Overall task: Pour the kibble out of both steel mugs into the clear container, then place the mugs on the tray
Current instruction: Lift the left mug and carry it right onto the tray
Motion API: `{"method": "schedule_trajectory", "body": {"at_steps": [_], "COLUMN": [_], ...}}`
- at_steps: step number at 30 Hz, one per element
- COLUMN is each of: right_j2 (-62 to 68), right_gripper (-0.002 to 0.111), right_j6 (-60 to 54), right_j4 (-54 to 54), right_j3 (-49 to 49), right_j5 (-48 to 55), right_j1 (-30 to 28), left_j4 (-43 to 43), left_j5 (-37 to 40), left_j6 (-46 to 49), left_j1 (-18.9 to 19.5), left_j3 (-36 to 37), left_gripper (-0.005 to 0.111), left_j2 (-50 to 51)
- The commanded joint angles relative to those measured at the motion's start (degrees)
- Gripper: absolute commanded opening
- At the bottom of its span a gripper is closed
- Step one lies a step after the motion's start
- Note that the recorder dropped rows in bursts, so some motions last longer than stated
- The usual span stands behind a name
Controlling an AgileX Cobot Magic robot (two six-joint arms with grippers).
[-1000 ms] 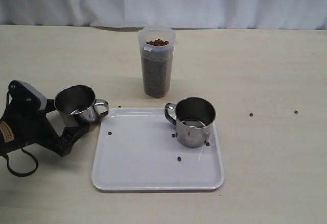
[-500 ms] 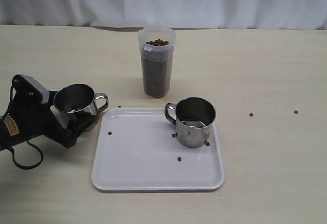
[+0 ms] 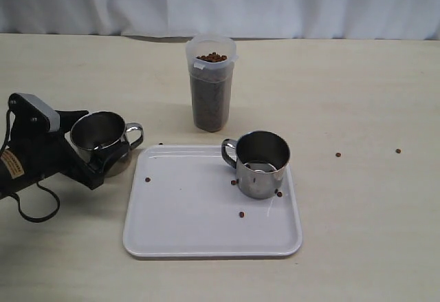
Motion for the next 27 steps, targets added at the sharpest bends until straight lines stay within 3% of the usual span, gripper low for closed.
{"method": "schedule_trajectory", "body": {"at_steps": [1, 10, 12, 13, 16, 22, 27], "right_j2": [-0.2, -0.2, -0.2, -0.2, -0.2, -0.2, -0.2], "right_gripper": [0.005, 0.005, 0.005, 0.005, 0.005, 0.005, 0.005], "right_j6": [0.2, 0.2, 0.2, 0.2, 0.2, 0.2, 0.2], "right_j4": [0.2, 0.2, 0.2, 0.2, 0.2, 0.2, 0.2], "right_j3": [0.3, 0.3, 0.3, 0.3, 0.3, 0.3, 0.3], "right_j5": [0.0, 0.0, 0.0, 0.0, 0.0, 0.0, 0.1], "right_j1": [0.0, 0.0, 0.0, 0.0, 0.0, 0.0, 0.0], "left_j4": [-0.5, 1.1, 1.1, 1.1, 1.1, 3.0, 18.5], "left_j5": [0.1, 6.2, 7.1, 7.2, 6.9, 6.7, 5.7], "left_j6": [-0.6, -1.9, -1.9, -1.9, -1.9, -4.6, -17.5], "left_j1": [0.2, 0.2, 0.2, 0.2, 0.2, 0.2, 0.2], "left_j3": [-1.4, -3.6, -3.6, -3.6, -3.6, -3.6, -3.6], "left_gripper": [0.079, 0.076, 0.053, 0.031, 0.002, 0.0, 0.0], "left_j2": [0.2, 0.2, 0.2, 0.2, 0.2, -2.2, -9.3]}}
